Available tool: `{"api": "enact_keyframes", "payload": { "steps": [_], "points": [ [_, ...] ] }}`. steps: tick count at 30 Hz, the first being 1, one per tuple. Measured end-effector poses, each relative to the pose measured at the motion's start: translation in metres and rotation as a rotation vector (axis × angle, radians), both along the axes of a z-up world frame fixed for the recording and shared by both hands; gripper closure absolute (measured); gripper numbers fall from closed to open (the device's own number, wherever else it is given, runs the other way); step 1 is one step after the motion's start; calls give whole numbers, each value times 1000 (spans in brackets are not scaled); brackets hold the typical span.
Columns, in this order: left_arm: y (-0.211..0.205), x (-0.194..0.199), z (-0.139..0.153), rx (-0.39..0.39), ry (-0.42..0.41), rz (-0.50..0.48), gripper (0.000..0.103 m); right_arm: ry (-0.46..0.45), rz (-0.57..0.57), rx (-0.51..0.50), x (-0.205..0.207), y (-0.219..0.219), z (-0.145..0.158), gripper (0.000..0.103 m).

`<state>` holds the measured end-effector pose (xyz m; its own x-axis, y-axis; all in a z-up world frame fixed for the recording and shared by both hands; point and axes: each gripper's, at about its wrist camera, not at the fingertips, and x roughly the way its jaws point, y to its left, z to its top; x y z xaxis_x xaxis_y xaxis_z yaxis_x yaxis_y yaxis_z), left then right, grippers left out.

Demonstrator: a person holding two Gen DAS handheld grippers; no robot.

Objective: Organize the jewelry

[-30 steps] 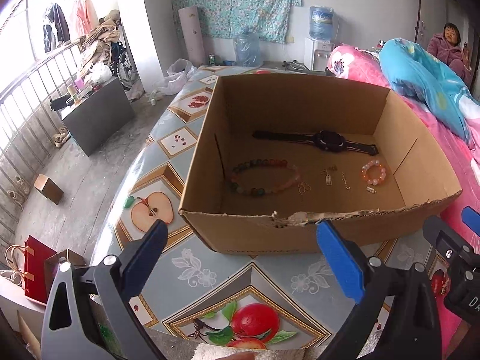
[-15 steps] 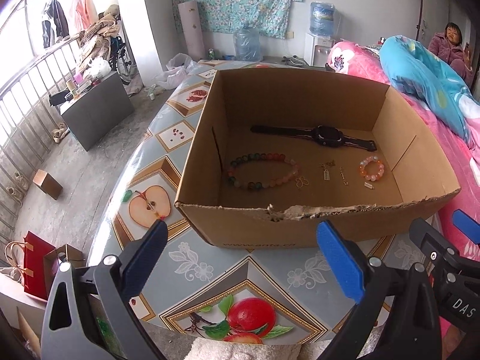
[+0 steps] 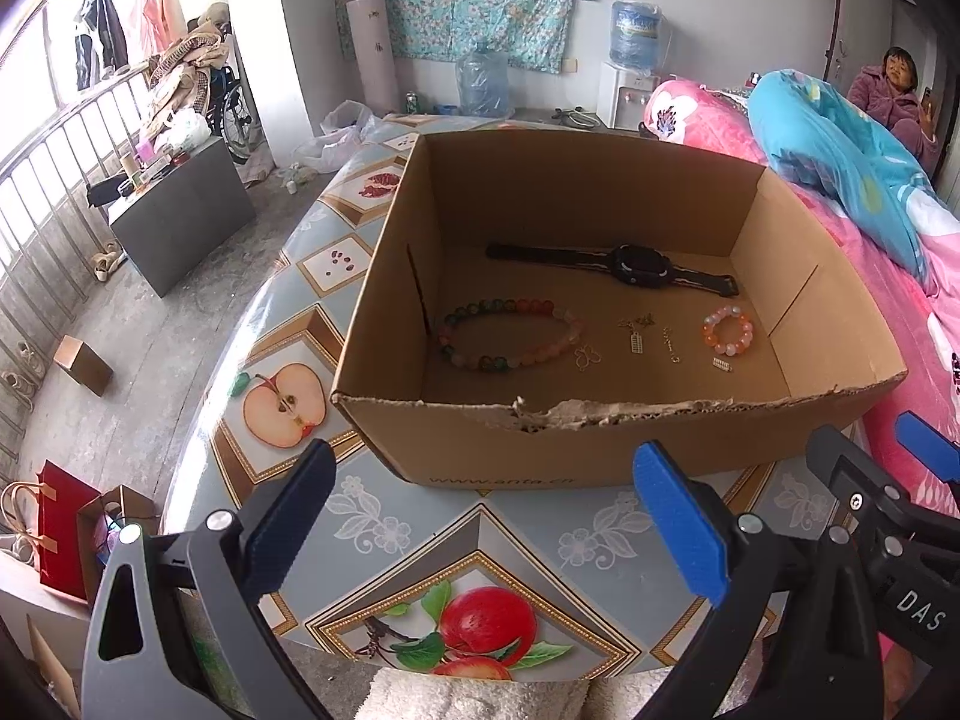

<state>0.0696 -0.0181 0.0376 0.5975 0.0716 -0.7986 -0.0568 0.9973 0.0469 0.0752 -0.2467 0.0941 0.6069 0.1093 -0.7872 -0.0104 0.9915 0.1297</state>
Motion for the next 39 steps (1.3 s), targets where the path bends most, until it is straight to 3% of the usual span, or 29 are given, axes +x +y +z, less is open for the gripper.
{"api": "enact_keyframes", "payload": {
  "steps": [39],
  "points": [
    [4,1,-2,-19,13,3,6,13,5,-30,3,-4,-6,8]
  ]
}}
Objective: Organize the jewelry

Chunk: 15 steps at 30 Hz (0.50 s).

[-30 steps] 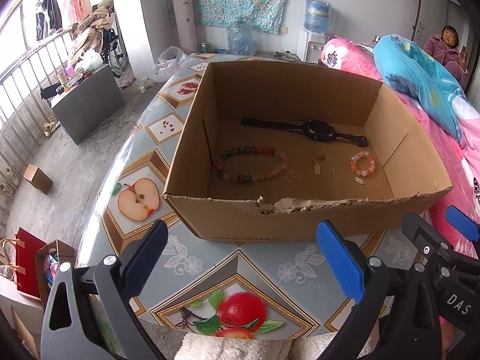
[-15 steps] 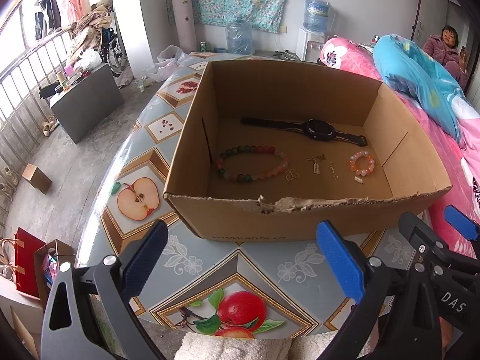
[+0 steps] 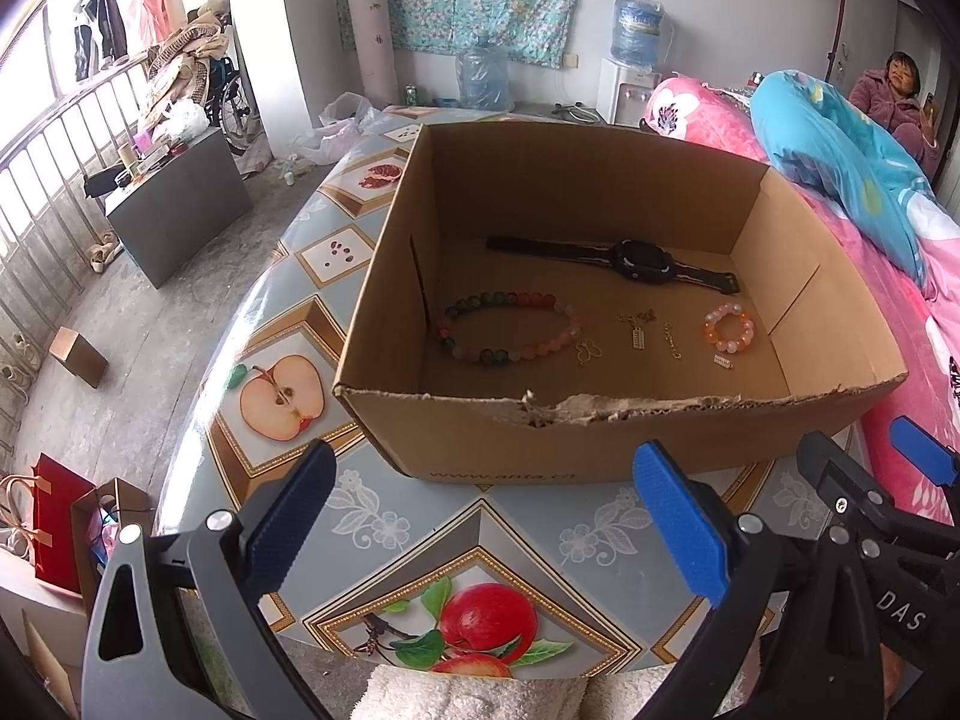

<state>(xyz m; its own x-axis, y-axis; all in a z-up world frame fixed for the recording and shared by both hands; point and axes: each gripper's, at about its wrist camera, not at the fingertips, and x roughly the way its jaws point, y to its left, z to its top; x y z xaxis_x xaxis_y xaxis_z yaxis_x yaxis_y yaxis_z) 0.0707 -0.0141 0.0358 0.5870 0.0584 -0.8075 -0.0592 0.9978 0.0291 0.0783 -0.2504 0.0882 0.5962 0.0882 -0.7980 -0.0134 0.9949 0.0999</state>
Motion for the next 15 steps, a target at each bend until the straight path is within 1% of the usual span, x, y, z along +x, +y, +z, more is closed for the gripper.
{"api": "enact_keyframes", "payload": {
  "steps": [15],
  "points": [
    [0,0,0,0,-1,1,6,3,0,2,0,1,1,8]
  ]
}}
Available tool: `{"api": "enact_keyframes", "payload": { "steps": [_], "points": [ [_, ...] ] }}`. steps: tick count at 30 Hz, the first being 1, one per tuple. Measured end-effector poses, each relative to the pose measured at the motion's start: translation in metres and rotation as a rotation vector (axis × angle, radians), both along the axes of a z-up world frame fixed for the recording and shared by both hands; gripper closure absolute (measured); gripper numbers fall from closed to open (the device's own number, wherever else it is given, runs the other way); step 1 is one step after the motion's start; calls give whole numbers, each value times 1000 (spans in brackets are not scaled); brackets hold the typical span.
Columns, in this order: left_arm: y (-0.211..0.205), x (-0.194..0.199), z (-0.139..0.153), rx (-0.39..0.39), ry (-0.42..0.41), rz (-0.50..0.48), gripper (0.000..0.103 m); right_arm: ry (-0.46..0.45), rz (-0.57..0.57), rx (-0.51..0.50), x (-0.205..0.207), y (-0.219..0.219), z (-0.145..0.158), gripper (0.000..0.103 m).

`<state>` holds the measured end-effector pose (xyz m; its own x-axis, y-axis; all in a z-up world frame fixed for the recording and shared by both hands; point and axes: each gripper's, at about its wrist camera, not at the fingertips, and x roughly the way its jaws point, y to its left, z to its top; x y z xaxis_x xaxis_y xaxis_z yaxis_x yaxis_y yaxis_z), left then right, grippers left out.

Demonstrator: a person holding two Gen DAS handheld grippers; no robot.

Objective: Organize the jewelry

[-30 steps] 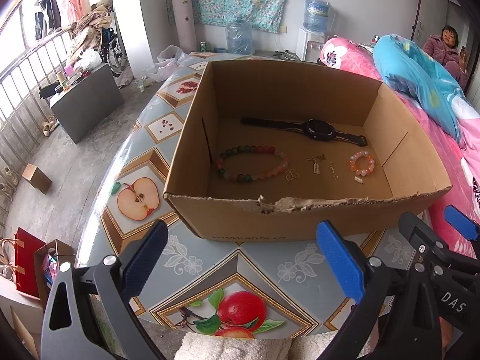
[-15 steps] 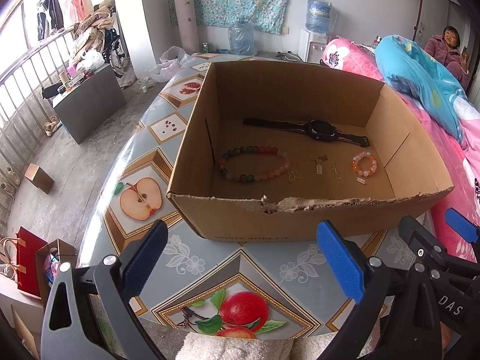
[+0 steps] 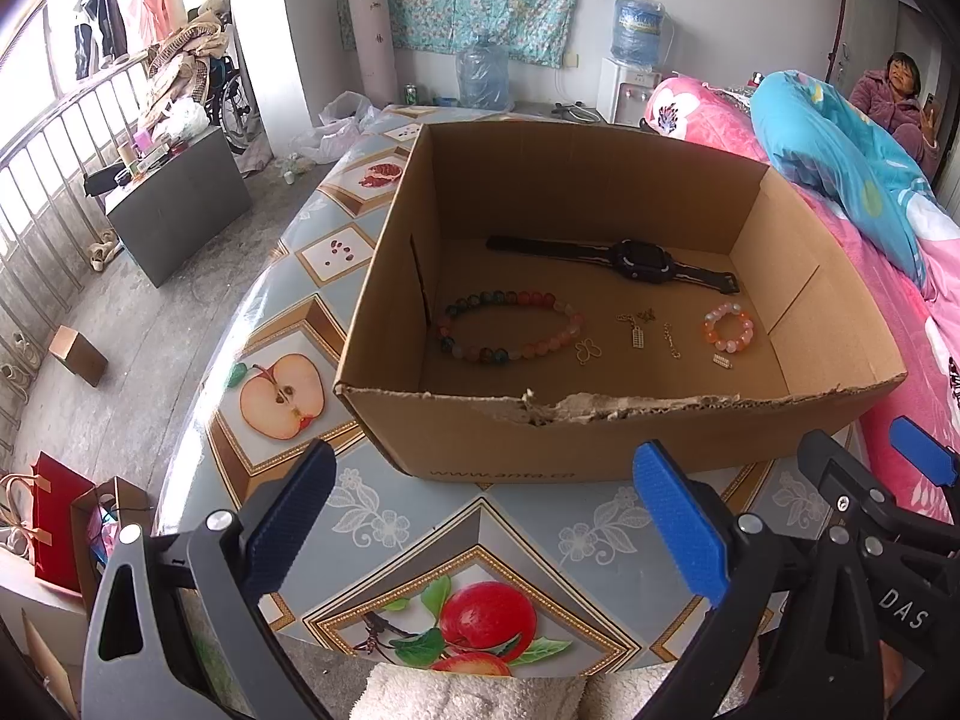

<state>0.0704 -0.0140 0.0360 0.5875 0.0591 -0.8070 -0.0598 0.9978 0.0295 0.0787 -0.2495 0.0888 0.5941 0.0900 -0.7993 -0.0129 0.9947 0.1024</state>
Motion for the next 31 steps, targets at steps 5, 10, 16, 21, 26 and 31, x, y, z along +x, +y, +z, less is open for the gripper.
{"api": "enact_keyframes", "payload": {
  "steps": [5,10,16,21,26,31],
  "points": [
    [0,0,0,-2,2,0,6,0,0,0,0,0,0,8],
    [0,0,0,-1,2,0,6,0,-1,0,0,0,0,8],
    [0,0,0,-2,3,0,6,0,-1,0,0,0,0,8],
    [0,1,0,-1,3,0,6,1,0,0,0,0,0,8],
    [1,0,-1,-5,7,3,6,0,1,-1,0,0,0,8],
    [1,0,-2,-4,16,0,6,1,1,1,-1,2,-1,8]
  ]
}}
